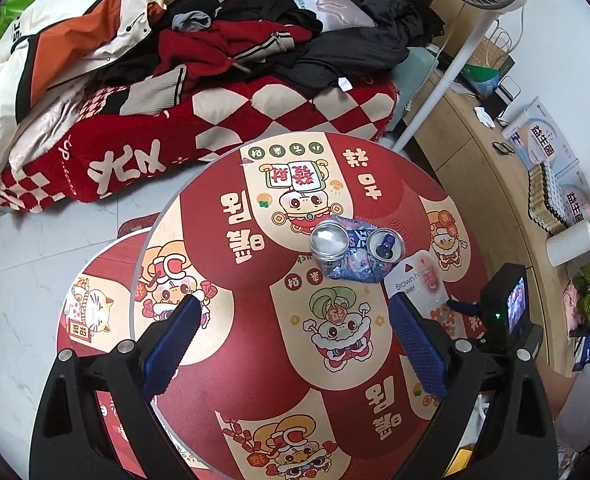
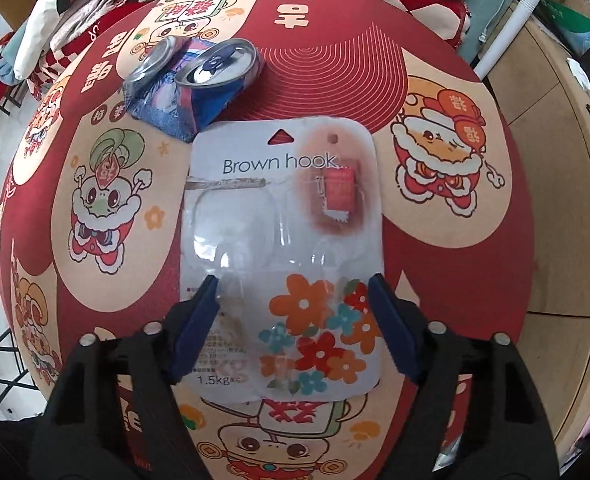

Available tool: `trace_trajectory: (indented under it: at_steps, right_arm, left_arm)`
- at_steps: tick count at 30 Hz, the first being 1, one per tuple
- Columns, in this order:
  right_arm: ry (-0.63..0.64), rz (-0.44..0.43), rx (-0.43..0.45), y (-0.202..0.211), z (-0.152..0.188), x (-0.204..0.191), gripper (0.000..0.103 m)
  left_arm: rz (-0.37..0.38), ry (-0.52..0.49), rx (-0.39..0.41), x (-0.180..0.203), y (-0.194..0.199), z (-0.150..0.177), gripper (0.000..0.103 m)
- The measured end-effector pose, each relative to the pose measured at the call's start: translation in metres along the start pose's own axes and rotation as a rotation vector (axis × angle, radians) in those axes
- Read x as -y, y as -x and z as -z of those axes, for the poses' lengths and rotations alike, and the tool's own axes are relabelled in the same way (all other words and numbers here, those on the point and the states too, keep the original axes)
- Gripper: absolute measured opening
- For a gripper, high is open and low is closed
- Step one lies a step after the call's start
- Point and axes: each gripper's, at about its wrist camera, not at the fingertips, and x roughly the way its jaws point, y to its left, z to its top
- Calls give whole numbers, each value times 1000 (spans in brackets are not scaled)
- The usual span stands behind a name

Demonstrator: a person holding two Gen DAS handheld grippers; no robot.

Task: Collect trash
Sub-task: 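Grasp the clear Brown hook package with the right tool, then grasp the silver and blue crushed cans with the left tool while the right holds the package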

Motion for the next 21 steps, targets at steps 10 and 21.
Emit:
trace_trajectory:
  at_steps: [10,21]
  right_arm:
    - [-133,-34,88,32,17,6,58]
    - [-268,-18,181,62,38,48,58]
  left_arm:
    - [40,-1,-31,6,-21,-1,82]
    - [32,-158,-41,54,-101,-21,77]
